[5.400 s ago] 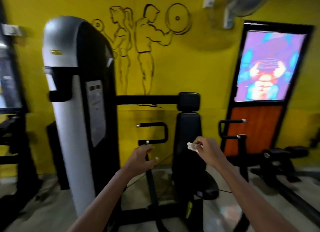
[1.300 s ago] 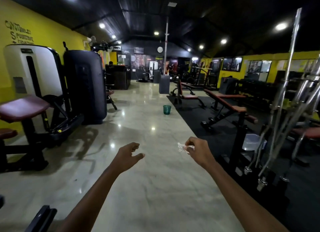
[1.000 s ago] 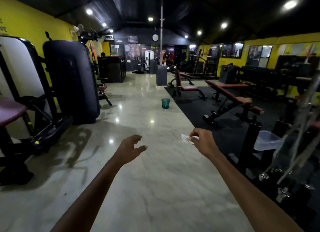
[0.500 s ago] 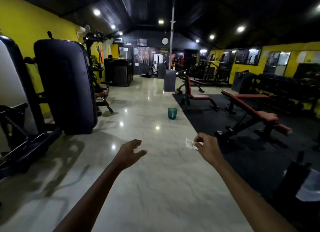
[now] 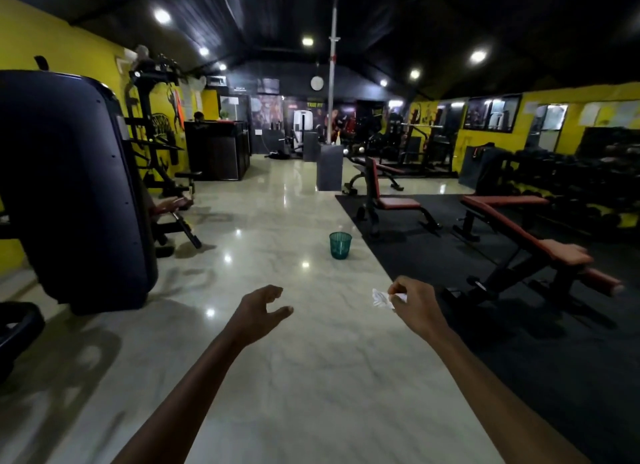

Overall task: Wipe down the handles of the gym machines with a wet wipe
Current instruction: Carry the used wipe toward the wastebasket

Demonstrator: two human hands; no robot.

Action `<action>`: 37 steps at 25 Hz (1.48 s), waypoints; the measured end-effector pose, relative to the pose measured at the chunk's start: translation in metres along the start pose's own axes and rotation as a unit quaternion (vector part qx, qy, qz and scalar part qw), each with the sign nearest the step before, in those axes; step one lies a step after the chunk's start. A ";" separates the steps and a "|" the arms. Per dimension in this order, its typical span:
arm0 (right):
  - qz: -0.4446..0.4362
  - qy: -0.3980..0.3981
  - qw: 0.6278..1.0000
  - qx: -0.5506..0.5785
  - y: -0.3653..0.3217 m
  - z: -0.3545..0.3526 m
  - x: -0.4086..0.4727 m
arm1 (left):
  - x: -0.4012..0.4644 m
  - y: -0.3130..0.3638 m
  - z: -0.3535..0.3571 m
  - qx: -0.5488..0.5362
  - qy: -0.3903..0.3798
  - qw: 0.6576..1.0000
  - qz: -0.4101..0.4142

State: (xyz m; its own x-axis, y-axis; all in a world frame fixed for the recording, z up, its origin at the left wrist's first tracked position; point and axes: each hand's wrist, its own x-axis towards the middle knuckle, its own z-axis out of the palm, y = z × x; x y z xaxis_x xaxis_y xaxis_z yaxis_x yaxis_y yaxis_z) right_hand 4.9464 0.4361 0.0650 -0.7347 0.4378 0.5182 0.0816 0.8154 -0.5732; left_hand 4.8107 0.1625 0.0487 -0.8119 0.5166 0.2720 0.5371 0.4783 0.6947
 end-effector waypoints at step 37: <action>0.072 -0.007 0.997 -0.002 0.458 0.527 1.022 | 1.188 -0.303 0.257 -0.081 -0.034 0.996 -0.023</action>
State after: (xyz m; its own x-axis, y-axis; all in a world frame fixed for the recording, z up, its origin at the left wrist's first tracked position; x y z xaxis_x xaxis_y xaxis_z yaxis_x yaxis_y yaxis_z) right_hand 3.8781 1.0575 -0.0026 -0.7242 0.5455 0.4219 0.1894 0.7456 -0.6389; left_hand 3.7421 0.8138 -0.0099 -0.8145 0.5459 0.1964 0.4518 0.3844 0.8050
